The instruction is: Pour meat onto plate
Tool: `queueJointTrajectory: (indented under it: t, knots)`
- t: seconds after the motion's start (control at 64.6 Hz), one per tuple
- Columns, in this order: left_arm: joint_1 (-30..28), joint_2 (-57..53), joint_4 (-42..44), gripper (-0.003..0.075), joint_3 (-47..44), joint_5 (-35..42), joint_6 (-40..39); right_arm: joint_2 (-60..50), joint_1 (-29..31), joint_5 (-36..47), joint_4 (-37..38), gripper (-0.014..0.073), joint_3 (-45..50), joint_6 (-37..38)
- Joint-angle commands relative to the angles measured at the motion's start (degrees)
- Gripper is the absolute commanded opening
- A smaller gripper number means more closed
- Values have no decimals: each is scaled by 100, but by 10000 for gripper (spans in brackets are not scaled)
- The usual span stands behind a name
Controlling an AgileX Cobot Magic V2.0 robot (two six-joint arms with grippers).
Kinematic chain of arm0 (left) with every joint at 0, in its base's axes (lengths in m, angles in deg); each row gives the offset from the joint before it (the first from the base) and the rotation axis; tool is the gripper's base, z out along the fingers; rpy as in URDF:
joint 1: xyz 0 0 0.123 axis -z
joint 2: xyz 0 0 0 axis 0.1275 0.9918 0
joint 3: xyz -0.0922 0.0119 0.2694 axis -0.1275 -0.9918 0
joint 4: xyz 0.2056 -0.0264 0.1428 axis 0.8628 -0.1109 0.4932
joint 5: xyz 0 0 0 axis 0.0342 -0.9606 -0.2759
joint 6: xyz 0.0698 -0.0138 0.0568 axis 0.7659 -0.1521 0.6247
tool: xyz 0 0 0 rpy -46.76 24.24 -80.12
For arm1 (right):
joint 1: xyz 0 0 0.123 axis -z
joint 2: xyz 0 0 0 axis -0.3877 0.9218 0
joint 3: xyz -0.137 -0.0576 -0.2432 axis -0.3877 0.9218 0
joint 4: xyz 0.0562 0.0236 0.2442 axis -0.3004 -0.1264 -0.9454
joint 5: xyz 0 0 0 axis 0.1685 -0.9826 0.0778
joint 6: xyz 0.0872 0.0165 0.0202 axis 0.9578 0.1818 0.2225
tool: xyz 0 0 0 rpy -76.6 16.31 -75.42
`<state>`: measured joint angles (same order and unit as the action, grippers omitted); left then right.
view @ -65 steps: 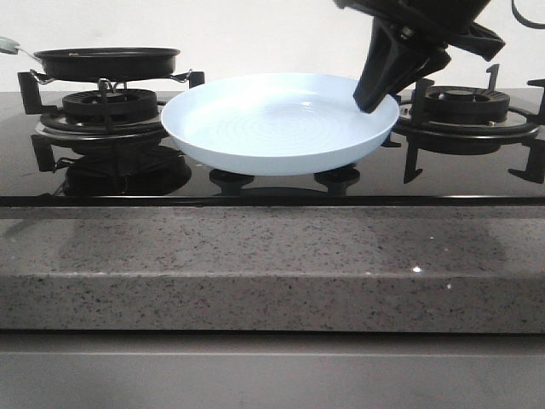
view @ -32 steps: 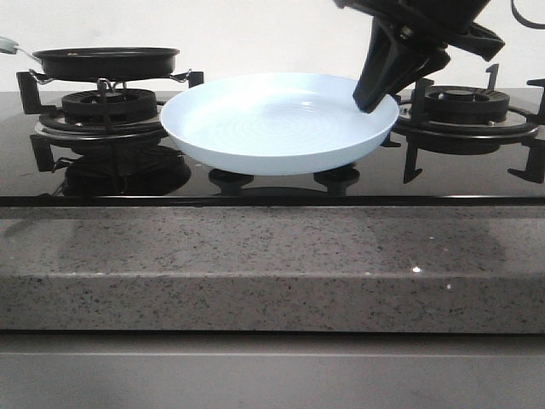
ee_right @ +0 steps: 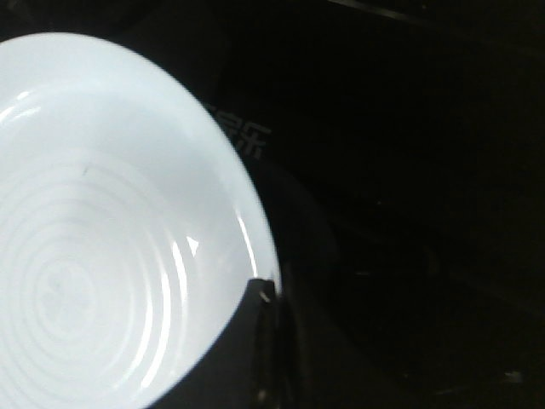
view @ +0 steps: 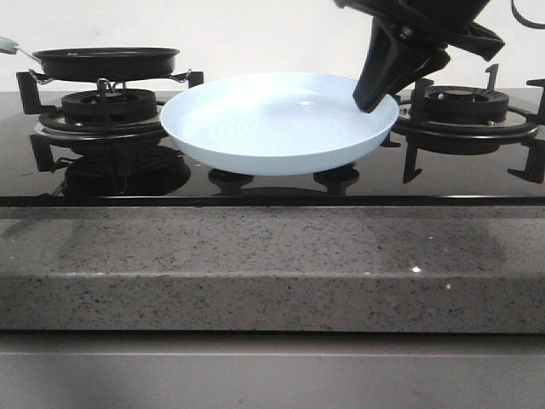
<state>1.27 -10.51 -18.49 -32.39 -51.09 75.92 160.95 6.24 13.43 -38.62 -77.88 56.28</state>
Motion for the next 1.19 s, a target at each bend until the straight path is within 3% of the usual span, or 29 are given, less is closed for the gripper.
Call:
queueJointTrajectory:
  t: [0.0, 0.31, 0.527, 0.852, 1.177]
  knots:
    - [-320, 377, -204, 538, 452, 270, 149, -298, 0, 222, -158, -59, -146, -71]
    - [-1844, 1744, -3219, 538, 1106, 176, 2003, -298, 0, 222, -158, -59, -146, -71]
    - [-2521, 2534, -5185, 536, 1302, 152, 2711, -298, 0, 222, -158, -59, -146, -71]
    - [-2612, 3649, -7175, 536, 1625, 116, 3342, -298, 0, 222, -158, -59, -146, -71]
    - [-2612, 4521, -8048, 536, 2120, -175, 3496, -298, 0, 222, -158, -59, -146, -71]
